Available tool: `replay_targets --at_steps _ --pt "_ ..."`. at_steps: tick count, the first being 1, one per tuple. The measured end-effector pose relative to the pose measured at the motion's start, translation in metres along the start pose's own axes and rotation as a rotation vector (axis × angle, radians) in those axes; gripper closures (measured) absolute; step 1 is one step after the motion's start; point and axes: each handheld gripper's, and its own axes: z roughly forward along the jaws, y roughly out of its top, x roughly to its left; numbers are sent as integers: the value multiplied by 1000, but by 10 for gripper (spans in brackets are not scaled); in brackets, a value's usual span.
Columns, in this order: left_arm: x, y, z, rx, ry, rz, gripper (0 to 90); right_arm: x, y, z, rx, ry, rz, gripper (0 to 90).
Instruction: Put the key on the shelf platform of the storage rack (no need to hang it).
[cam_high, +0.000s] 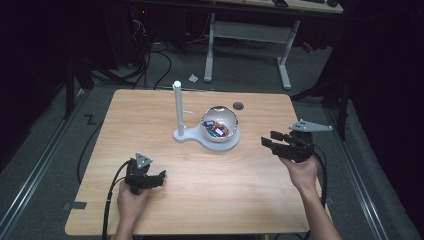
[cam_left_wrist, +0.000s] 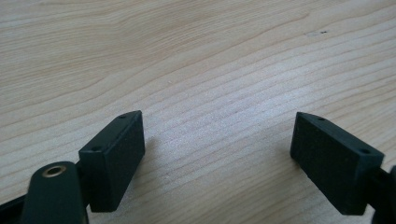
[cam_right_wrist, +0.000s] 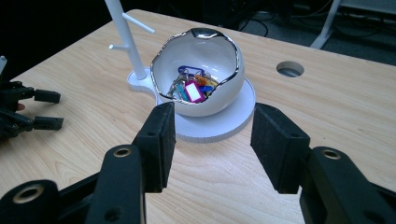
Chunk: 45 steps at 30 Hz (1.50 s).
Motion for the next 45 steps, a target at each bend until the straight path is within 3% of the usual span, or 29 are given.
replay_targets --at_steps 7,11,21,38,45 --pt "0 0 0 0 0 0 182 1 -16 -4 -4 -5 21 507" --pt "0 0 0 0 0 0 182 2 -24 -8 -35 -1 29 511" --pt "0 0 0 0 0 0 182 2 -39 -1 -34 3 52 512" --pt "0 0 0 0 0 0 182 2 -60 29 45 13 70 512" --pt "0 0 0 0 0 0 182 2 -67 43 85 -31 60 511"
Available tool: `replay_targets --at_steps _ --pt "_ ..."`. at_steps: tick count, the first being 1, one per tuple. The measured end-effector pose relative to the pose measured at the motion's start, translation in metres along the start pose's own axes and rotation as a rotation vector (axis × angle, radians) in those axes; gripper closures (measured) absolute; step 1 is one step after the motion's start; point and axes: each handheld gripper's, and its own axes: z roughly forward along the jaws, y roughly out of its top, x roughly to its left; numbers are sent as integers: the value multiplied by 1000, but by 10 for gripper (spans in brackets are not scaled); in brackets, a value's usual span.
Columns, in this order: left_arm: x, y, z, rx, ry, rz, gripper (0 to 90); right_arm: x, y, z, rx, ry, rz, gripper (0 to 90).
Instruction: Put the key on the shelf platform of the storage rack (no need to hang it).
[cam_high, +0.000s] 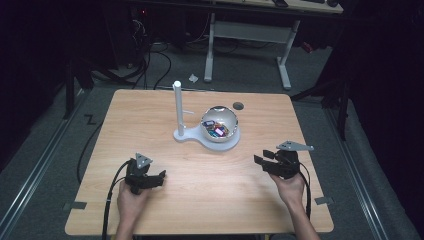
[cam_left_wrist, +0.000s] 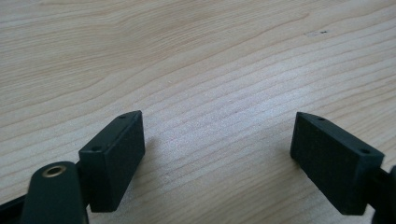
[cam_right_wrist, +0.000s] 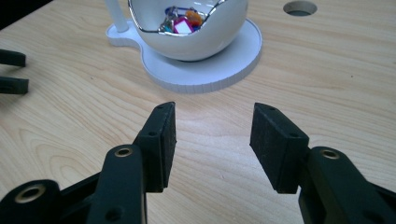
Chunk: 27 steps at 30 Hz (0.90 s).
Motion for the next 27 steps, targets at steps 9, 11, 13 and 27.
replay_targets --at_steps 9,11,13,27 --pt "0 0 0 0 0 0 182 -2 -5 10 26 -29 -2 511" --pt "0 0 0 0 0 0 182 -3 -9 16 35 -35 11 511" --pt "0 0 0 0 0 0 182 -4 -12 20 45 -47 10 511" --pt "0 0 0 -1 1 0 182 -7 -24 33 82 -87 10 510"
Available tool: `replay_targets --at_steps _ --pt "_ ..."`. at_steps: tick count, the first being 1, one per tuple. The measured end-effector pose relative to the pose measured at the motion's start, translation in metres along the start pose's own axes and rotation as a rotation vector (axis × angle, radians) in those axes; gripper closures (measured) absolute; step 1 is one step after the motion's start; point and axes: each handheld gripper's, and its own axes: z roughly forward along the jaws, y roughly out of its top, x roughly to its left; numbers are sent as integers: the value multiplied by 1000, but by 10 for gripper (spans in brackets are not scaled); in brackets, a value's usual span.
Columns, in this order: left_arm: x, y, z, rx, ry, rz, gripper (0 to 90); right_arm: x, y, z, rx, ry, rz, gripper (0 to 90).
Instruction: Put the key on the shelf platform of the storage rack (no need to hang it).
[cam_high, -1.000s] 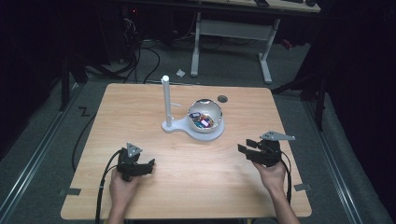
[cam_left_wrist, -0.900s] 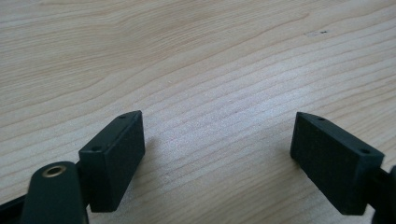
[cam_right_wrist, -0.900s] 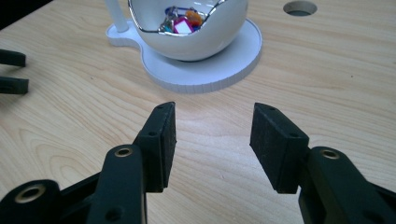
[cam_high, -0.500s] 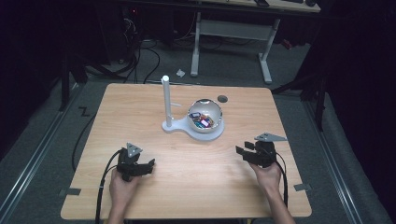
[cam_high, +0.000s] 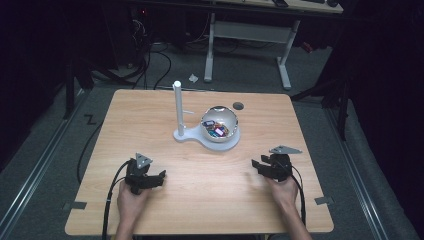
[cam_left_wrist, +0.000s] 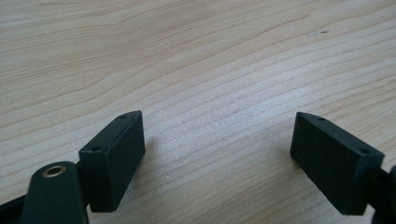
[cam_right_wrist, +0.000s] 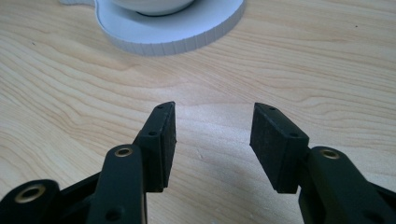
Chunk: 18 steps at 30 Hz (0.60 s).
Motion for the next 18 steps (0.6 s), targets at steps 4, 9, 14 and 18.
replay_targets --at_steps 4,9,14,18 --pt "0 0 0 1 -1 0 182 0 -2 3 -2 -12 -7 507" --pt "0 0 0 1 -1 0 182 3 -4 8 7 -40 -31 509" --pt "0 0 0 1 -1 0 182 5 -7 15 22 -62 -50 509" --pt "0 0 0 0 0 0 182 6 -9 16 21 -65 -50 507"
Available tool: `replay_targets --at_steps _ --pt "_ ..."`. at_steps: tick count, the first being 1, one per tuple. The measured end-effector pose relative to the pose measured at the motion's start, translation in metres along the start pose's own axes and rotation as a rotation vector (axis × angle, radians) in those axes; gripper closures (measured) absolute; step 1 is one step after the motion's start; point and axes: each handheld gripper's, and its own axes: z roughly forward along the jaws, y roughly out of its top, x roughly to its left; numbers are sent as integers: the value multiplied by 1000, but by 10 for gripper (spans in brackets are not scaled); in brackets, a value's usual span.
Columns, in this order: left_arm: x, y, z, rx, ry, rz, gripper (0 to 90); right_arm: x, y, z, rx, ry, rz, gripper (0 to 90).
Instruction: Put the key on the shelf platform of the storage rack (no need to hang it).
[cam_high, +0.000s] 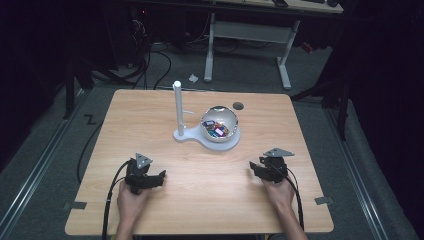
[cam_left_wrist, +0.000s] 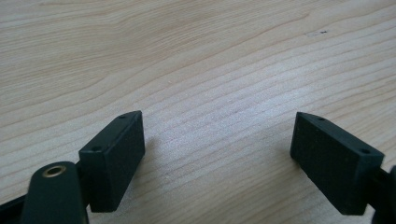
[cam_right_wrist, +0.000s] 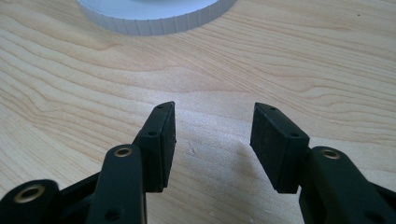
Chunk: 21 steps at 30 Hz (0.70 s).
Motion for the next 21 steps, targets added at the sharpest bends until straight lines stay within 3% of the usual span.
replay_targets --at_steps 8,13,21 --pt "0 0 0 1 -1 0 182 5 -7 7 14 -31 -41 477" --pt "0 0 0 0 0 0 182 5 -11 6 -13 -21 -31 466" --pt "0 0 0 1 -1 0 182 5 -11 7 -10 -20 -32 424"
